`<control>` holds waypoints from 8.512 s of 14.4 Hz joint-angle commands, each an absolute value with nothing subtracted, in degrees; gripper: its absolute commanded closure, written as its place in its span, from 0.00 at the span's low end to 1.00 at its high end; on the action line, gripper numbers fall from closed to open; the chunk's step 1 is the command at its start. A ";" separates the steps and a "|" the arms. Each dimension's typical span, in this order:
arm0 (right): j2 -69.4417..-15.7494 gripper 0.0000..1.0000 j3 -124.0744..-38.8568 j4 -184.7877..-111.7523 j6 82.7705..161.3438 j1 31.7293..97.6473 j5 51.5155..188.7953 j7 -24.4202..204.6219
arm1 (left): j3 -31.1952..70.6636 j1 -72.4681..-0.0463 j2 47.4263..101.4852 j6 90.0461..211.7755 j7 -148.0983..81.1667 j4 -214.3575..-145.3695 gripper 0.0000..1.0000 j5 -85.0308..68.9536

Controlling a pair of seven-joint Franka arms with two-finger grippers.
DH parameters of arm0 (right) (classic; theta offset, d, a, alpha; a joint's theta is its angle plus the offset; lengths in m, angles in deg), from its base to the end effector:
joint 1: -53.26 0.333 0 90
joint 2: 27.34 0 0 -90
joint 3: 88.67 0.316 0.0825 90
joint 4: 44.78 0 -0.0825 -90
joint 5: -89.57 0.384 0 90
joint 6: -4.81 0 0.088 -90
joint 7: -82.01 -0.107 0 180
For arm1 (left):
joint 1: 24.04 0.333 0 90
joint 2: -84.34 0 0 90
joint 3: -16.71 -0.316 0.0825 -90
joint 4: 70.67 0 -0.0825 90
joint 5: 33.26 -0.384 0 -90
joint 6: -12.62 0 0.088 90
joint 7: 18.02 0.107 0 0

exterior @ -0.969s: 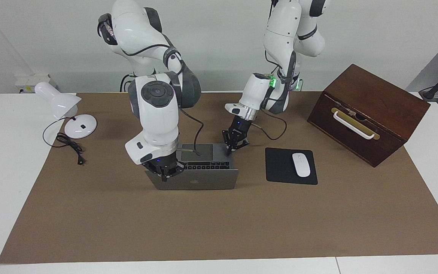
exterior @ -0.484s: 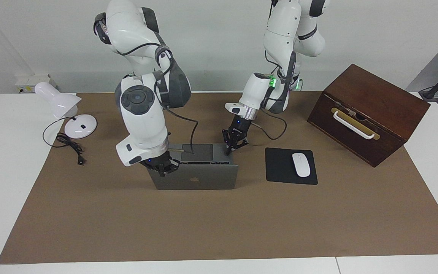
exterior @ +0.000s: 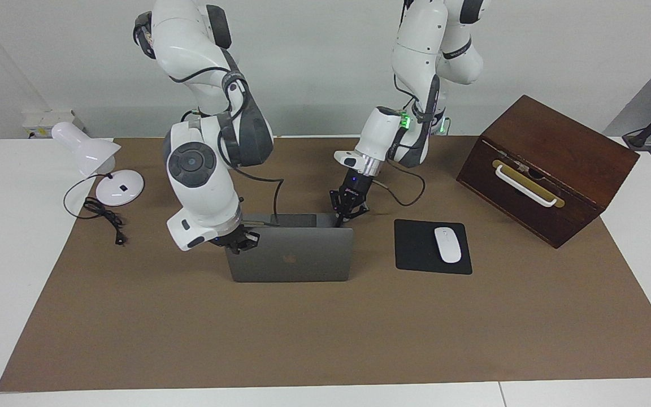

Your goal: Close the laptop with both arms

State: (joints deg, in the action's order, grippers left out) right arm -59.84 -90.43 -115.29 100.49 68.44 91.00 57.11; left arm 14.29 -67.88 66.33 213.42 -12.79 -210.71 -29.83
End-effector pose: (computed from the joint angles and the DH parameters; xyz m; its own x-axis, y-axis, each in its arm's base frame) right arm 0.6847 0.1710 0.4319 0.9724 -0.2006 -0.1188 -0.1964 -0.9794 0.0465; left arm 0.4045 -0.3476 0.2640 0.5206 -0.5202 0.6771 -0.6708 -0.7398 -0.0526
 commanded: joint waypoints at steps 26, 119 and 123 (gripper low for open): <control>-58.80 1.00 -89.46 -128.72 113.97 69.26 101.60 59.87 | 14.69 -68.60 64.83 212.39 -12.93 -216.04 1.00 -30.89; -24.79 0.00 -89.11 -137.15 99.21 55.46 88.77 84.39 | 14.07 -36.98 96.29 120.91 -13.72 -185.12 0.00 -30.45; -24.79 0.00 -89.19 -137.15 99.21 55.37 88.77 84.39 | 13.98 -31.87 95.77 118.79 -15.65 -180.01 0.00 -30.19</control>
State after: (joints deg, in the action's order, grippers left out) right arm -26.30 -89.48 -135.18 98.09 56.35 88.19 82.92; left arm 13.26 -33.60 96.75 121.24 -13.77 -183.05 -29.85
